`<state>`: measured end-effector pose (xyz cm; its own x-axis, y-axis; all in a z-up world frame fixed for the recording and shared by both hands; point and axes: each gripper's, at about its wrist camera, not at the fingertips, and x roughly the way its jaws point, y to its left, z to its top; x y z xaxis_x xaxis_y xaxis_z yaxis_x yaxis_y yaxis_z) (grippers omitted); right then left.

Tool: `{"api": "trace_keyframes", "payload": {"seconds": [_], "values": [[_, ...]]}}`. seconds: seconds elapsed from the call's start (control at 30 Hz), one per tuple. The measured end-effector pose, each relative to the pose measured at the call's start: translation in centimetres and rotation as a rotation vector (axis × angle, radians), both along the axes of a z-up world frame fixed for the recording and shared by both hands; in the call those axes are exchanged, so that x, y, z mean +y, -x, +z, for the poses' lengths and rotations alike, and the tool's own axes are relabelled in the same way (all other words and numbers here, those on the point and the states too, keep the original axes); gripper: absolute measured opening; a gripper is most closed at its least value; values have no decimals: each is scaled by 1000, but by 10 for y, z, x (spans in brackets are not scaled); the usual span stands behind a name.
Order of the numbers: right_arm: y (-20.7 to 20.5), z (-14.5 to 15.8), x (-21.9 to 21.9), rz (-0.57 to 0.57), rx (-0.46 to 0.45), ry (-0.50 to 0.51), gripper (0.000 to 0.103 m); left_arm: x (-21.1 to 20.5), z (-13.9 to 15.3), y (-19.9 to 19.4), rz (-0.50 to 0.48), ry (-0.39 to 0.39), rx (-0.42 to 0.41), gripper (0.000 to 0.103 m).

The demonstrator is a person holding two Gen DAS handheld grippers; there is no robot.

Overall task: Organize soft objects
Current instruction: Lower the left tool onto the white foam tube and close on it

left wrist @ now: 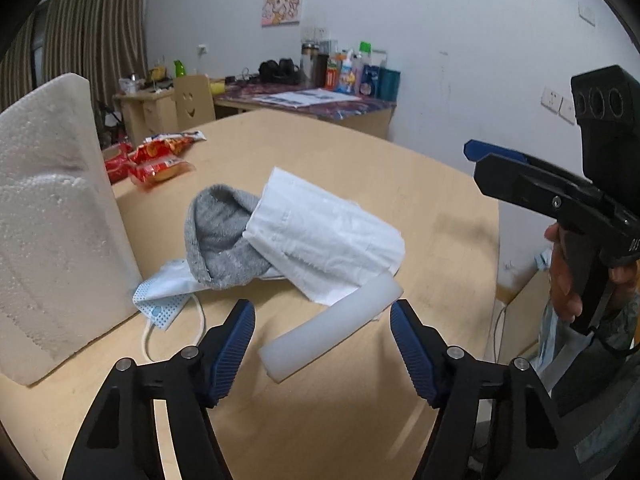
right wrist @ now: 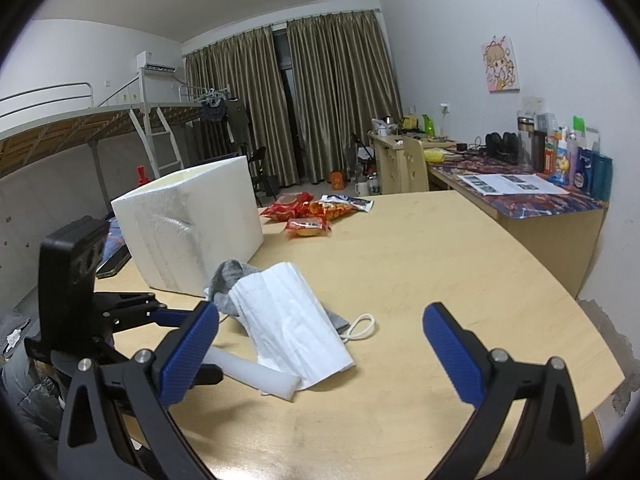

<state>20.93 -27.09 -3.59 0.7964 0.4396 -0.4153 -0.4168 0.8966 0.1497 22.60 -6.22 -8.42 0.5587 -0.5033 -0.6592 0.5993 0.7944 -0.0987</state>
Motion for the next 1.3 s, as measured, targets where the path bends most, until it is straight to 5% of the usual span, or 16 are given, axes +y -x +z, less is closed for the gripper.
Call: {"api": "trace_keyframes", "payload": {"seconds": [0.37,0.53,0.67,0.83,0.93,1.3], "values": [[-15,-11,5,26,45,17,103,-1,-19,-19,-73,-62,128,56],[-21,-15,9,41,66,19,103,3,-19,-19,-69,-83,117,42],[-25,-17,11,47,85,29,103,-2,-18,-4,-117,-158,60,42],[-27,-16,17,60,95,44,103,9,-15,-5,-136,-128,83,42],[-27,-17,19,73,93,36,103,6,-19,-7,-108,-179,62,42],[-28,-22,29,99,123,64,103,11,-14,3,-132,-151,43,9]]}}
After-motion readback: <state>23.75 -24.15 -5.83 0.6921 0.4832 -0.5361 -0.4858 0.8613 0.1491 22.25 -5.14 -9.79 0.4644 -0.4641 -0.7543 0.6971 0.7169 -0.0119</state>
